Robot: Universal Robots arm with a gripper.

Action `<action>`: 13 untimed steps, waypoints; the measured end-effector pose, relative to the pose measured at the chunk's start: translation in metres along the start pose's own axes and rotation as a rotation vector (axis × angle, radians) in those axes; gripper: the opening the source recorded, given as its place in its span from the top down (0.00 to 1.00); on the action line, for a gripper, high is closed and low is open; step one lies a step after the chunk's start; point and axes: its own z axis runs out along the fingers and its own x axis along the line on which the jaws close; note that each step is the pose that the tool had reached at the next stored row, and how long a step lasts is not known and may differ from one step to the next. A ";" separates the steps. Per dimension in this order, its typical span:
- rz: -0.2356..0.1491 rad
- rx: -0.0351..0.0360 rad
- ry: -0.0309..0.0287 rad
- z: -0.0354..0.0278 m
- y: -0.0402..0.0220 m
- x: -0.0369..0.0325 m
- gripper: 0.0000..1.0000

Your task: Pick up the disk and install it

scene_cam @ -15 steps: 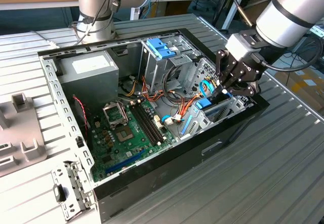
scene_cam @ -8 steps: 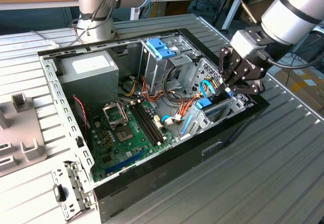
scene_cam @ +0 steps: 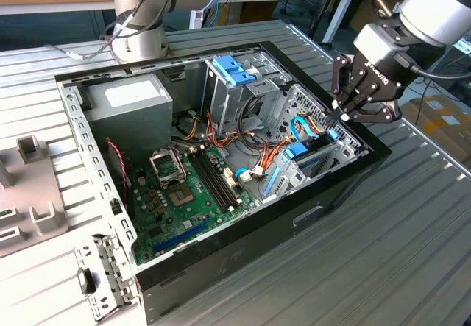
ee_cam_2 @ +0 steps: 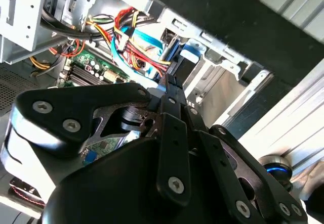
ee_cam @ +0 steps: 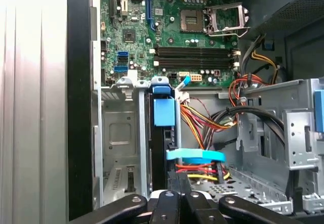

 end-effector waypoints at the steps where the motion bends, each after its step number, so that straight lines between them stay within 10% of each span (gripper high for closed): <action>1: 0.000 -0.0009 -0.0008 -0.0018 -0.0045 -0.0003 0.89; 13: 0.000 -0.0040 -0.0009 -0.0058 -0.0140 -0.0010 0.89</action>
